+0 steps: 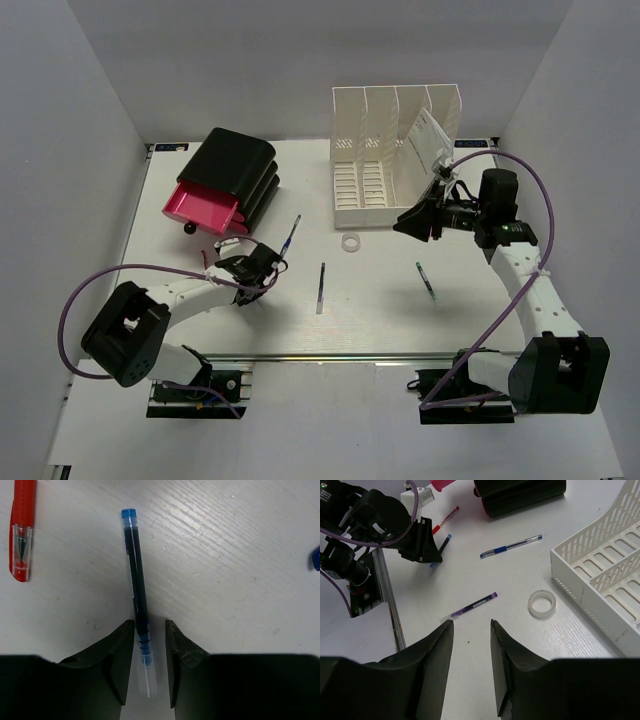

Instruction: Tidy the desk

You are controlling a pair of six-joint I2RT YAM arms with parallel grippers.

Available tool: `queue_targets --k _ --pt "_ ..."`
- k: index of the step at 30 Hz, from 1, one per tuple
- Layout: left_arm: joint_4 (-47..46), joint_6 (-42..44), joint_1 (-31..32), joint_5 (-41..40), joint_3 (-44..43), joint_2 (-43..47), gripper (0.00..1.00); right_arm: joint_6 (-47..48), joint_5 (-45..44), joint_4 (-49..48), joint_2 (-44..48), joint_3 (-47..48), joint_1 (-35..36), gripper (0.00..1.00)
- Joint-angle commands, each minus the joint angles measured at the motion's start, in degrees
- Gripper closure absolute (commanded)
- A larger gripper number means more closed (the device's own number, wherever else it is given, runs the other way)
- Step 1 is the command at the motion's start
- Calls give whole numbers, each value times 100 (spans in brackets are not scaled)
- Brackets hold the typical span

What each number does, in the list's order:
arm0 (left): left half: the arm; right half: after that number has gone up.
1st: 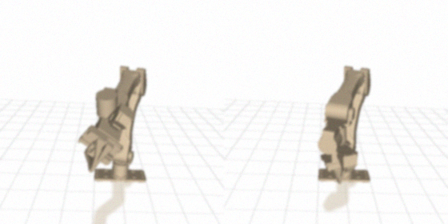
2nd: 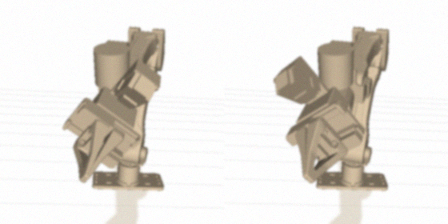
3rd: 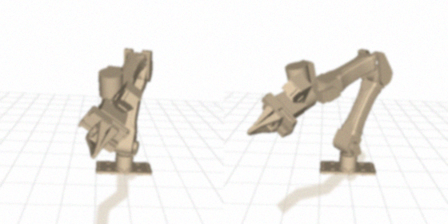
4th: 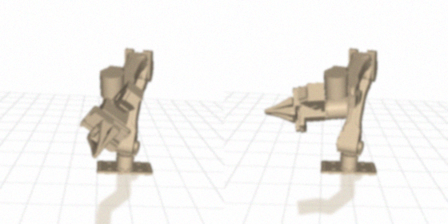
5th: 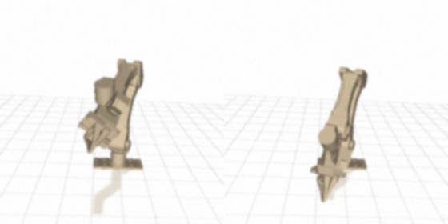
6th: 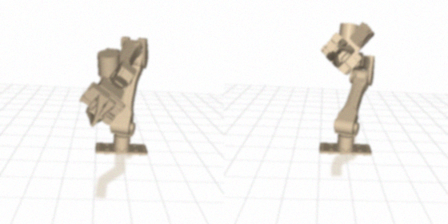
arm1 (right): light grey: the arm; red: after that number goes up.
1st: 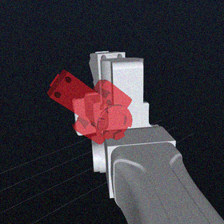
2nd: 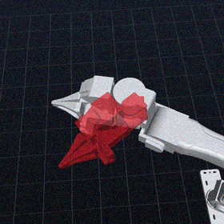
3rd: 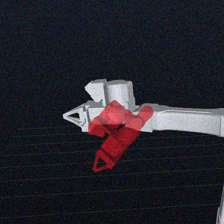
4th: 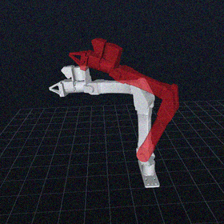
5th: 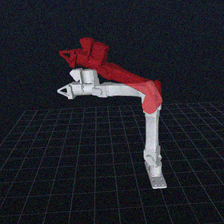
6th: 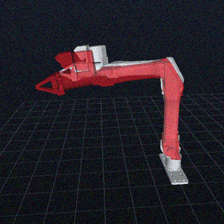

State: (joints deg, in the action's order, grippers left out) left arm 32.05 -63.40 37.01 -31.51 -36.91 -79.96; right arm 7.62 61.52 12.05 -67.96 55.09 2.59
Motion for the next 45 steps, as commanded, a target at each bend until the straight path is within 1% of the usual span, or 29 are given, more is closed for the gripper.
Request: queue_targets --k 1,3,5,6,9,10,12,13,14,15,19,20,22,23,26,27,29,30,31,34,36,37,38,41,42,43,45 --pt "-182 -94 -28 13 96 -72 58 -76 194 -177 117 -60 -74 59" --pt "-199 -103 -28 39 122 -90 60 -76 212 -195 126 -69 -101 59" --pt "-235 -94 -28 57 166 -133 65 -76 229 -203 126 -60 -127 59" --pt "-235 -103 -28 92 175 -160 71 -94 238 -212 126 -77 -136 60" --pt "-287 -94 -28 188 227 -221 80 -102 282 -221 126 -69 -171 60" --pt "-340 -94 -28 267 254 -230 86 -94 282 -221 117 -69 -189 60" --pt "-358 -94 -28 320 315 -169 91 -111 335 -221 160 -69 -189 60" --pt "-349 -94 33 338 316 -134 99 -129 343 -247 169 -77 -180 60" --pt "-349 -68 34 382 289 -99 100 -146 370 -282 196 -104 -180 60" --pt "-331 -24 34 460 263 -20 100 -181 379 -317 222 -121 -363 60" --pt "-349 528 148 979 9 296 100 -217 422 -353 222 -139 -417 60" --pt "-366 634 218 1250 -175 349 100 -217 431 -335 231 -139 -426 60" --pt "-262 994 350 1488 -421 472 100 -217 440 -353 240 -139 -452 60" --pt "-217 1118 402 1707 -736 490 100 -217 440 -353 240 -139 -452 60" --pt "142 1435 587 1989 -1300 473 100 -208 423 -353 257 -139 -479 60" --pt "430 1496 675 1991 -1711 464 100 -208 423 -353 275 -139 -487 60" --pt "661 1532 675 1973 -2091 455 100 -208 423 -362 275 -139 -496 60" --pt "836 1523 728 1877 -2441 490 100 -208 423 -370 284 -139 -514 60" --pt "907 1497 728 1824 -2566 525 100 -208 423 -370 275 -139 -514 60" --pt "952 1287 527 1456 -2874 797 100 -208 414 -370 292 -148 -540 60" --pt "1039 1190 456 904 -3041 929 100 -217 414 -370 301 -156 -549 60" --pt "1275 1207 160 701 -3399 782 100 -217 414 -388 301 -157 -575 60" --pt "1277 1207 157 629 -3559 781 100 -217 414 -379 310 -157 -584 60" --pt "1610 1286 -343 611 -3981 360 100 -225 431 -388 310 -165 -611 60" --pt "1681 1303 -483 680 -4261 272 100 -226 431 -388 319 -165 -628 60" --pt "1795 1338 -746 690 -4368 201 100 -234 431 -379 319 -165 -637 60" --pt "1883 1374 -1002 707 -4579 121 100 -243 440 -397 336 -174 -663 60"
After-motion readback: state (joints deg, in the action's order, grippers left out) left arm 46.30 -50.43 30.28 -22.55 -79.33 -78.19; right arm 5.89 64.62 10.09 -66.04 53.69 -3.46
